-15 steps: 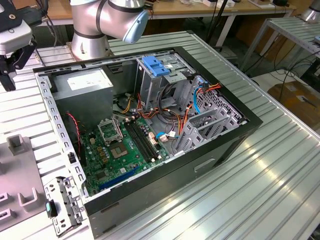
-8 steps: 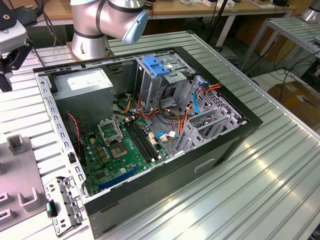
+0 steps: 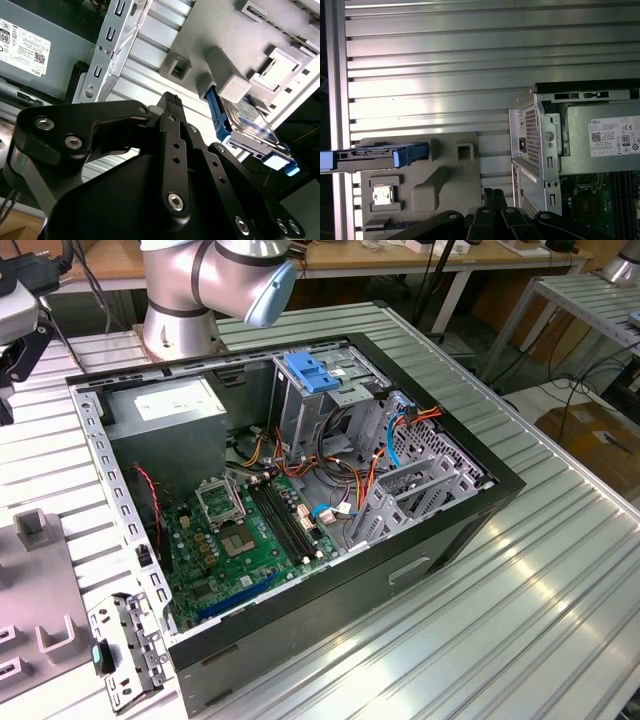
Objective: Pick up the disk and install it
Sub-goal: 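Reach for the disk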
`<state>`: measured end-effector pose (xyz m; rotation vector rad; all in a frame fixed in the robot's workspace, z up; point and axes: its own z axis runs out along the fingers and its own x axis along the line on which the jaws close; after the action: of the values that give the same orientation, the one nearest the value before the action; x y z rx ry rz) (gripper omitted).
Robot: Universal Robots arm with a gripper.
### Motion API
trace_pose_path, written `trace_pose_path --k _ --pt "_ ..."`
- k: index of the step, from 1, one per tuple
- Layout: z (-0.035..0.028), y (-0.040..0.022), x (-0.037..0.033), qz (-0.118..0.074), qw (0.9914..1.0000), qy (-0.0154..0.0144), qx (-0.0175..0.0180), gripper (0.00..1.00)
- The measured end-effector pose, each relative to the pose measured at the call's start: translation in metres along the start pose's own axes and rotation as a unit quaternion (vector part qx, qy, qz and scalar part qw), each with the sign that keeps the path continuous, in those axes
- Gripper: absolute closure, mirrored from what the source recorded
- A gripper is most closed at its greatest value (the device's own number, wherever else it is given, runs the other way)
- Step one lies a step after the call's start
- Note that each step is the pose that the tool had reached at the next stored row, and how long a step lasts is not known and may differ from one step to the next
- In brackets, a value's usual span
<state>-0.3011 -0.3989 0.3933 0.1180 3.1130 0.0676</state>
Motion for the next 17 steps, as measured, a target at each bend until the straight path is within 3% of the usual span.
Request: trace_pose_path --k 17 --pt "-0.0004 -0.0010 0.0179 0.000 1.00000 0.0000 0.0000 0.89"
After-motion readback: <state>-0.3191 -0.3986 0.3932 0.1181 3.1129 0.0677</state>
